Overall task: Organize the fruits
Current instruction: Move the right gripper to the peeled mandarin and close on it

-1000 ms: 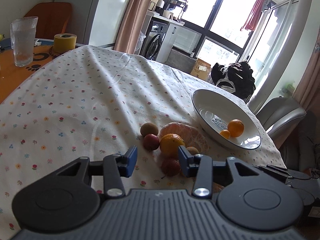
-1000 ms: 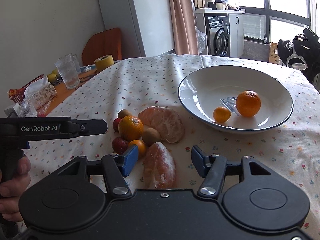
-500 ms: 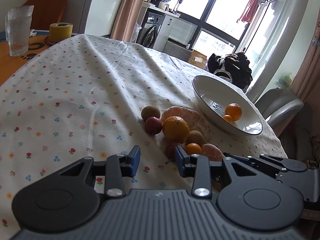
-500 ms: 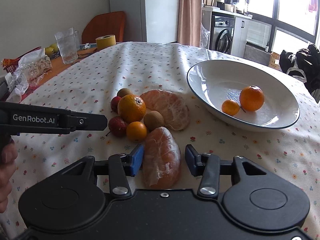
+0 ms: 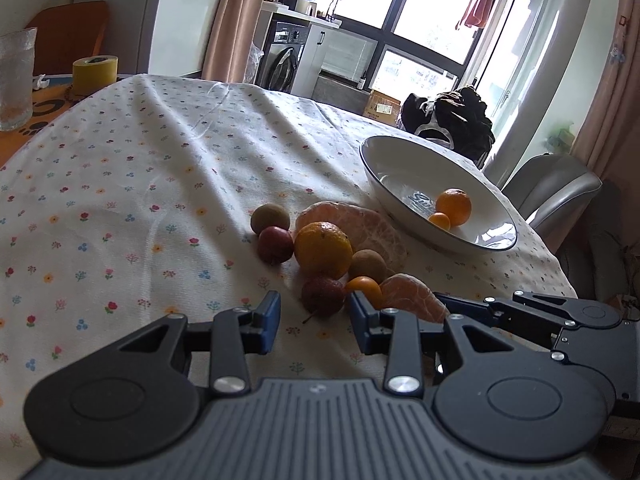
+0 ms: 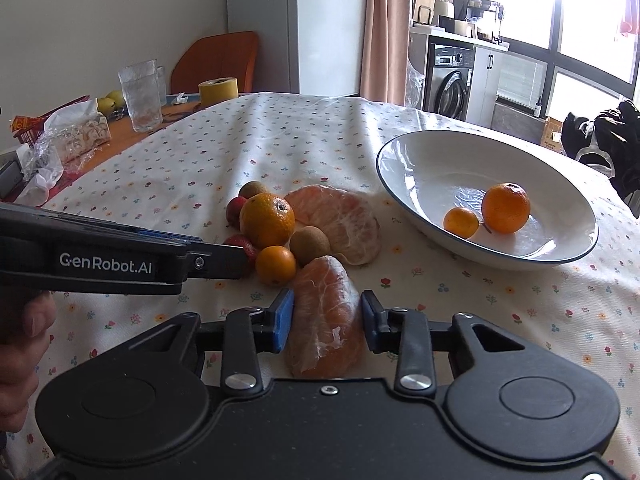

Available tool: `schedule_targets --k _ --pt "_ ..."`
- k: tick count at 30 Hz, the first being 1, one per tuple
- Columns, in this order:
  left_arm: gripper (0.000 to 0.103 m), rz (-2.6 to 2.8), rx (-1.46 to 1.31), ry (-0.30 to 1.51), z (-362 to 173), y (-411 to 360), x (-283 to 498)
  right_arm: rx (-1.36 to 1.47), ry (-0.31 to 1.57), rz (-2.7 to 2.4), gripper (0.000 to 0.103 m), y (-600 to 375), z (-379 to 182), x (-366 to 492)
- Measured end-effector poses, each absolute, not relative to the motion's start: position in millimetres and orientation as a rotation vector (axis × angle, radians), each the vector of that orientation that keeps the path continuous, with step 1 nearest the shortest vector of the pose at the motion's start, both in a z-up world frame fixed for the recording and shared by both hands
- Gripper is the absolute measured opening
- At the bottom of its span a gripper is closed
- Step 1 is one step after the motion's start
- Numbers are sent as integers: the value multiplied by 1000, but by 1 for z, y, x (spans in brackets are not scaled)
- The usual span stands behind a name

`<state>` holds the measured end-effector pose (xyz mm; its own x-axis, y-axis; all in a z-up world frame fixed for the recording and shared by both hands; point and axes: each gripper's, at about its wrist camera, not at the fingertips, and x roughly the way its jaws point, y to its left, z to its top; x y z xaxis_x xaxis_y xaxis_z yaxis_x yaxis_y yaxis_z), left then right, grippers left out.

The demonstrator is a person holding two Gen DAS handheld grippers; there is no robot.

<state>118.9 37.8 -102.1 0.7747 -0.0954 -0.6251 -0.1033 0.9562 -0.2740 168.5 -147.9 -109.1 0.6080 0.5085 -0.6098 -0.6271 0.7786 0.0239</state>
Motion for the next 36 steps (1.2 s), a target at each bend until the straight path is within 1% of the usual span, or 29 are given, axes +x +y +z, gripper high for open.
schedule_targets --k 2,3,6,14,18,29,33,36 --pt "37 4 -298 692 -104 37 121 -198 634 658 34 -149 -108 169" --pt "37 4 -293 694 -104 36 123 -194 628 656 29 -151 -107 169" --pt "37 2 -286 693 -105 34 125 -179 621 665 24 -155 -103 170" --pt "36 9 -258 685 -106 30 131 -160 631 673 25 -155 -103 173" --pt "23 15 -251 683 -107 31 131 -121 633 693 25 -159 -98 173" --pt "23 -4 -273 681 -104 38 123 -125 615 722 25 -154 -91 167" --pt "23 9 -283 685 -106 42 116 -113 637 761 25 -149 -95 166" --pt "23 2 -297 684 -105 45 113 -163 639 737 26 -143 -102 164"
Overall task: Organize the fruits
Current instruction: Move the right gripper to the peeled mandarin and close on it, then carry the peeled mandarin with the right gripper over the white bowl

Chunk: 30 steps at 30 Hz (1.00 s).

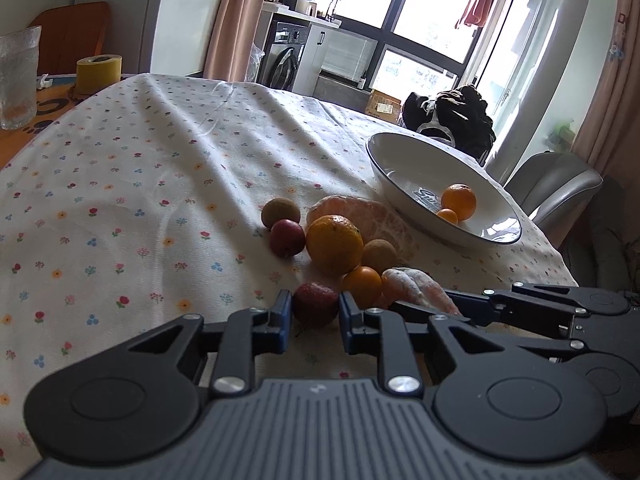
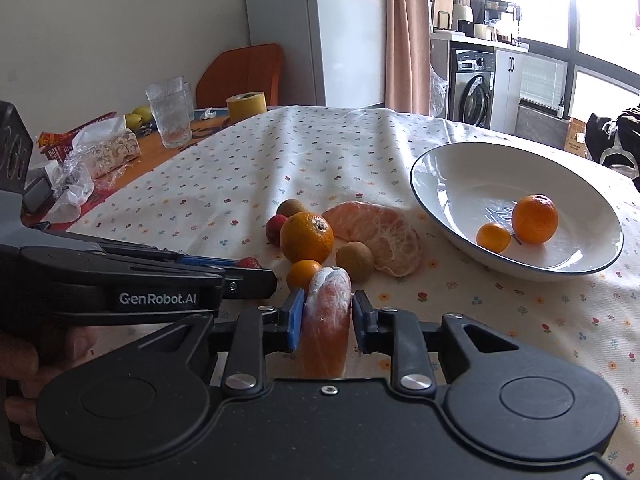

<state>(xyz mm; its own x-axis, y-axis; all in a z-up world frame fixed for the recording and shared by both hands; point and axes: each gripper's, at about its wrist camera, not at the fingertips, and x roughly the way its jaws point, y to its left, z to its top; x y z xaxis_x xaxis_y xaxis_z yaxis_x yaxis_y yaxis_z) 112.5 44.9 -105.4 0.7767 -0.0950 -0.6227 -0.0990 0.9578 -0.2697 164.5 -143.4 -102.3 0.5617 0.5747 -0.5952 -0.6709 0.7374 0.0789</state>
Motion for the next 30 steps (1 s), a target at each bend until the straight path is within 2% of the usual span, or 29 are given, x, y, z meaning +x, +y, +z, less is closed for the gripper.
schedule_targets --k 4,8,30 --pt "23 6 -300 677 -104 46 109 -172 653 720 26 -142 -109 166" --pt "23 14 -300 674 -104 47 108 -152 645 728 21 -146 -106 164" --pt "23 27 -276 581 -71 43 108 -37 529 717 21 -173 -70 177"
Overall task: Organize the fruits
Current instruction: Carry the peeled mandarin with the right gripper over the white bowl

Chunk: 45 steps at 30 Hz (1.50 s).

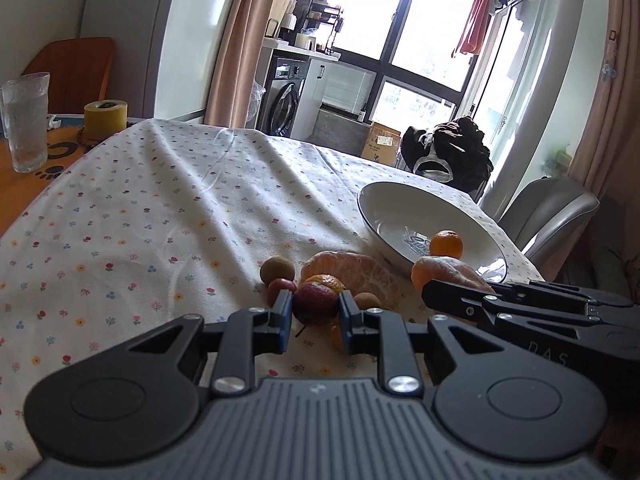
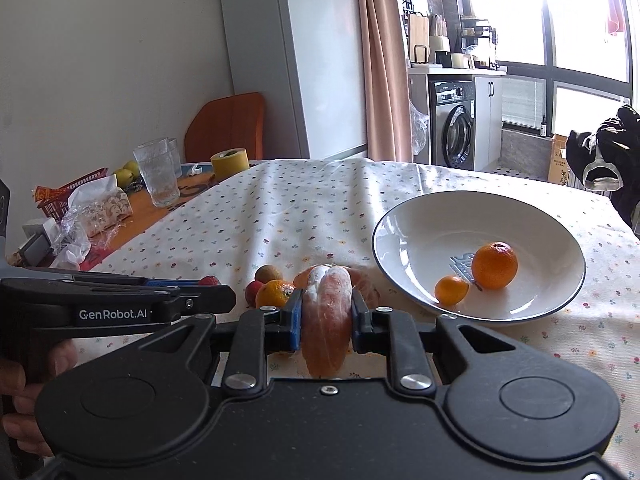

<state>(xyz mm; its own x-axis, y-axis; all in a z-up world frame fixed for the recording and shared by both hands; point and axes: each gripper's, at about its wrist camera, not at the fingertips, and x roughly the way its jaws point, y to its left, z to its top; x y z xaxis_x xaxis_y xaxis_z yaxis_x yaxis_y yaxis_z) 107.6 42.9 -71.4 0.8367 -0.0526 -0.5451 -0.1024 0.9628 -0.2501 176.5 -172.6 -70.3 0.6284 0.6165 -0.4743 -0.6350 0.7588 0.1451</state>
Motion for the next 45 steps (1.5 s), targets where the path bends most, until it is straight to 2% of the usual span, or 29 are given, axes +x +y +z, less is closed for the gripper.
schedule_targets --k 30,45 --pt "23 25 -238 532 -42 14 160 40 431 639 21 -224 -52 238" --pt "23 10 -181 534 -37 -15 200 94 440 576 21 -246 -64 285"
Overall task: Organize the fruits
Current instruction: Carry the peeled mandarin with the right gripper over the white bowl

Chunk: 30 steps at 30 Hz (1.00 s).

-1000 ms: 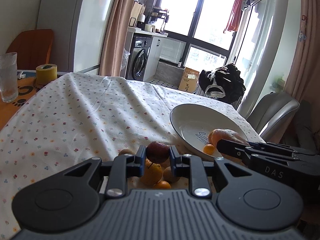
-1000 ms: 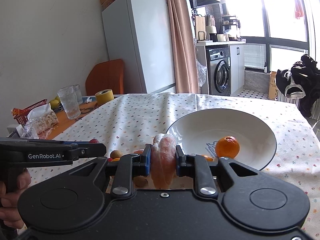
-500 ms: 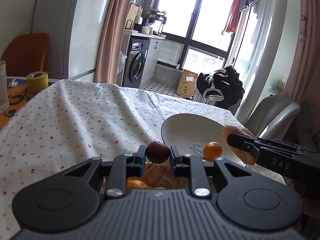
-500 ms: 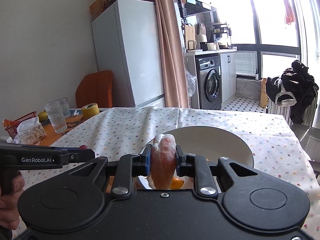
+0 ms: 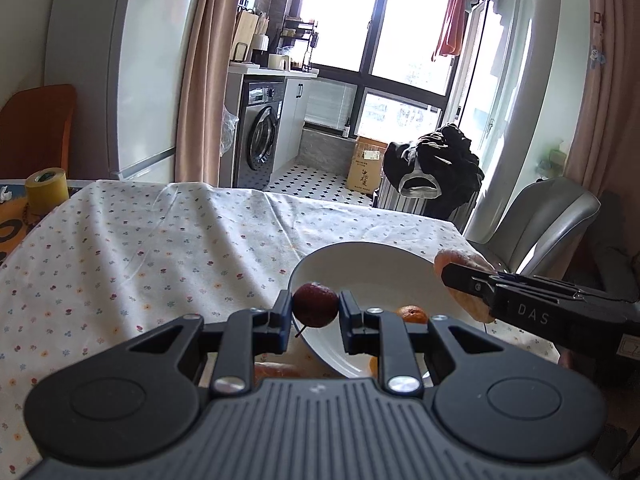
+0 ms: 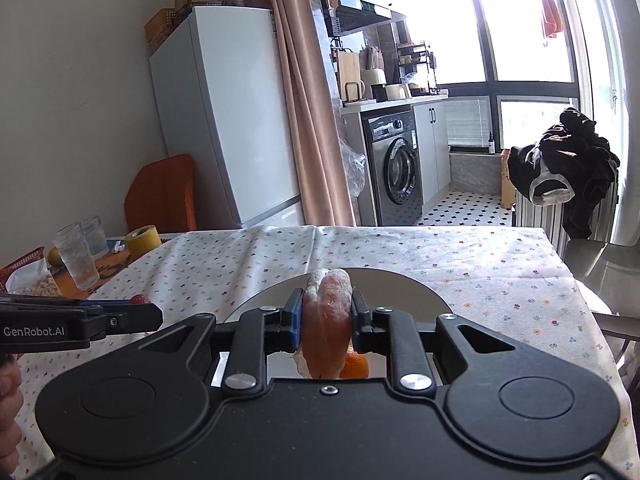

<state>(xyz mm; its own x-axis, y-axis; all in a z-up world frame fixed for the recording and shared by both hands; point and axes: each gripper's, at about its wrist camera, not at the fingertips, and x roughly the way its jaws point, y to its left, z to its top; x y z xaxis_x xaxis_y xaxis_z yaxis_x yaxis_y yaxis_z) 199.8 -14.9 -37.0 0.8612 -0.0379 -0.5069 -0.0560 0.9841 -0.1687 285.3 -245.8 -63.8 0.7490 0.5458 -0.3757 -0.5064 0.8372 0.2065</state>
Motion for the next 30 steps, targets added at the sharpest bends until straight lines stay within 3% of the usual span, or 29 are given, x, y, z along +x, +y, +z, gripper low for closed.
schedule_targets --k 22,26,30 --pt "23 24 -176 612 -64 -40 257 126 466 493 21 -261 -94 309" --pt "32 26 -167 612 -62 -43 254 130 467 496 21 -262 -95 310" --pt "53 40 -170 596 -58 -39 244 136 467 496 21 -261 -96 310"
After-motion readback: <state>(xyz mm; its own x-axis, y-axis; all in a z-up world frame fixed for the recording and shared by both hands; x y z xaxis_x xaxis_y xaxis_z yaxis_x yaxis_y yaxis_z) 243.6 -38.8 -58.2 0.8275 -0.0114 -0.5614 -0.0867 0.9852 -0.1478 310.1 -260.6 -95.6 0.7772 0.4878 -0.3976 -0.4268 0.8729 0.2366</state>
